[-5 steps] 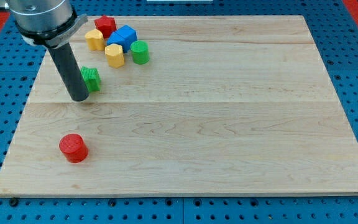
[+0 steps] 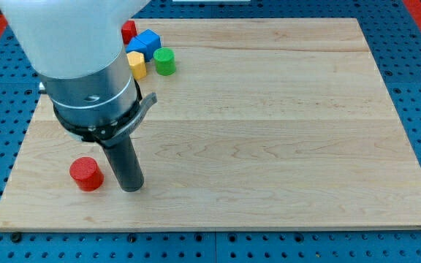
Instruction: Push the red circle into the green star
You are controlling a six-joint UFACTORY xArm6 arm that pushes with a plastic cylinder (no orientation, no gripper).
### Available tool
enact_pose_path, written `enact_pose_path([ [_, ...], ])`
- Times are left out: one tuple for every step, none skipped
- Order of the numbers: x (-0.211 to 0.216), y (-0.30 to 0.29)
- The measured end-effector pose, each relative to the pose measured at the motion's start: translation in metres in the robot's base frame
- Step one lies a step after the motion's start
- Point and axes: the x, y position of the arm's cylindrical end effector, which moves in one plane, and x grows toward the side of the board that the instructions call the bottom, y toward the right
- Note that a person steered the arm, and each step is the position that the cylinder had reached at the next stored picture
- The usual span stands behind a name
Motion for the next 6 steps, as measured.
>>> enact_pose_path([
  [-0.005, -0.051],
  [0.018, -0.055],
  [0.013, -0.119],
  [-0.049, -0.100],
  [-0.113, -0.108],
  [-0.141, -0.108],
])
